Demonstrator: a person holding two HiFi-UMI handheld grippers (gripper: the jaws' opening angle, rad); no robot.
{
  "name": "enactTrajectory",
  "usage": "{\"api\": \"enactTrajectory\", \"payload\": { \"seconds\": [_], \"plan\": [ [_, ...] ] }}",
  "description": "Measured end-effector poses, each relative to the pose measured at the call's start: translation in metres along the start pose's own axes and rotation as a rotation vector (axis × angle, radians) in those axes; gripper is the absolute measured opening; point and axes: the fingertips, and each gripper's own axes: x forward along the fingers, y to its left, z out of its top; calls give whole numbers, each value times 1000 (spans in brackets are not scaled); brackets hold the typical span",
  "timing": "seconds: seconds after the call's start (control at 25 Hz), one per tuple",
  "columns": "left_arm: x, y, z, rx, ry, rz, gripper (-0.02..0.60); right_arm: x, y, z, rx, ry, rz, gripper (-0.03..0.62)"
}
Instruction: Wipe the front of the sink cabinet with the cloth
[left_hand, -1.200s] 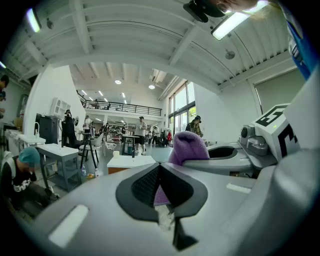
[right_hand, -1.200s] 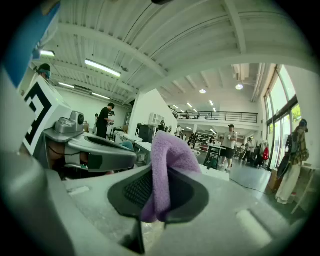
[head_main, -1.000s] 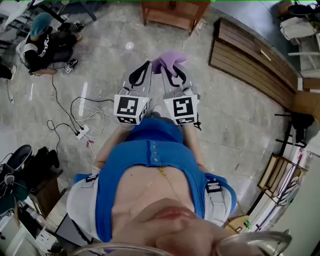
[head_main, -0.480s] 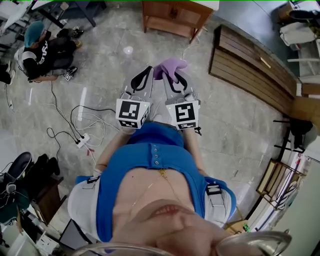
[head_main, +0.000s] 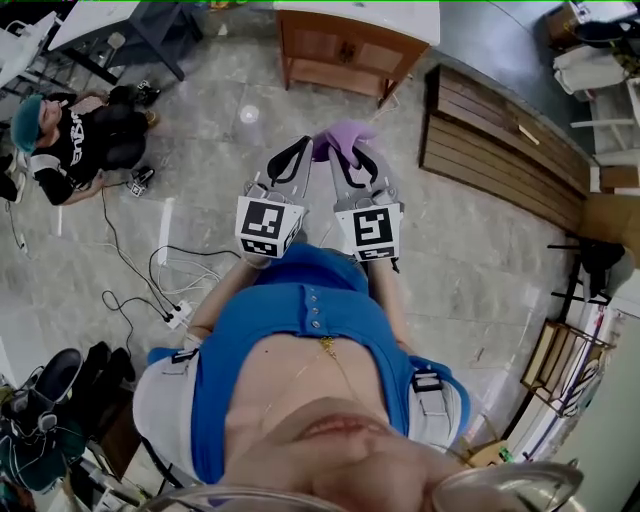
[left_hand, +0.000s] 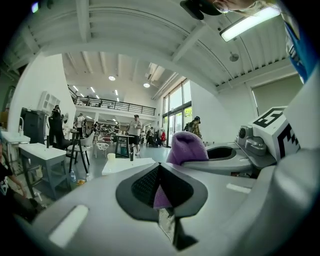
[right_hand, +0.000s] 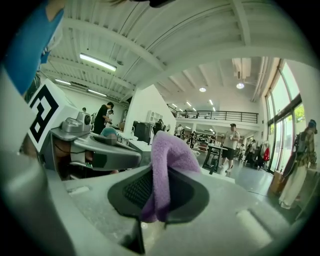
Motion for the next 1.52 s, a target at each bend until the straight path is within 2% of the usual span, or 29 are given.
{"api": "enactTrajectory", "payload": {
  "seconds": [0.36,0.64,0.92,1.16,1.52],
  "plan": [
    [26,57,6,3,14,-51,0,61,-3,7,30,18,-45,62],
    [43,90,0,-19,41,-20,0,85,-24,-3,57,65,-86,63],
    [83,121,11,-47,14,-7,0,133,-52,3,38,54,-53,61],
    [141,155,22,-41,8,30,0,187,-100,8,28,26,-34,63],
    [256,196,52,-17,12,57,0,252,-225,-1,51,32,-89,63]
  ]
}}
